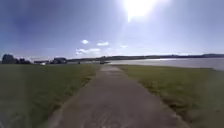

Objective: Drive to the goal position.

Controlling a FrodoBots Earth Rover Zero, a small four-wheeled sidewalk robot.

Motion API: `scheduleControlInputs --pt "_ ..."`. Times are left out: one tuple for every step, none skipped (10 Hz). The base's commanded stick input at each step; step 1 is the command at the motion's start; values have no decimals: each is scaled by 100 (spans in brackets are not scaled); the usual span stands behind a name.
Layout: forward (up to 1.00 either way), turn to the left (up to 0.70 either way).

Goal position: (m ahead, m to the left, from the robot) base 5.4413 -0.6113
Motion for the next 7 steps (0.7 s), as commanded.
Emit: scheduleControlInputs --pt "85 0" --pt "85 0" --pt "85 0" --pt "85 0" --pt "85 0" --pt "85 0" --pt "85 0"
